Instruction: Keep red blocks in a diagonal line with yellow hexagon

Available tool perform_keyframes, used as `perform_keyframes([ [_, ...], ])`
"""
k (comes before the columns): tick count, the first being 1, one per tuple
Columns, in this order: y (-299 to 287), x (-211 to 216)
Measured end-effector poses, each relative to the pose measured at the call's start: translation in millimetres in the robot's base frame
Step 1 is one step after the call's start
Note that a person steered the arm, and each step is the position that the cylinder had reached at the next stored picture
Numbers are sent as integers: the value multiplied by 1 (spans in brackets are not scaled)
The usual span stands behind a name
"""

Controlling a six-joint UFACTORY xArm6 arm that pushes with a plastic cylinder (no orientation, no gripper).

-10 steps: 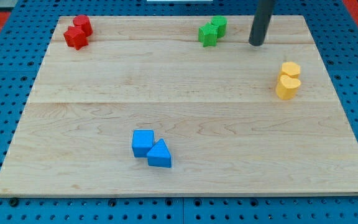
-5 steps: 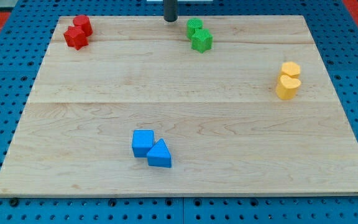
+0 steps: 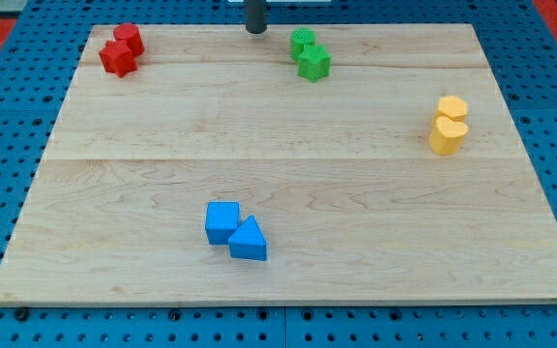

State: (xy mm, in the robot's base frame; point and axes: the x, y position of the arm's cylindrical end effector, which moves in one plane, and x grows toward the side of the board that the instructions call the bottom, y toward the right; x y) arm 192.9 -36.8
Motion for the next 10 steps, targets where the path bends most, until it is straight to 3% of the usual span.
perform_keyframes([
  [3,-23,0],
  [6,-186,0],
  [10,-189,14],
])
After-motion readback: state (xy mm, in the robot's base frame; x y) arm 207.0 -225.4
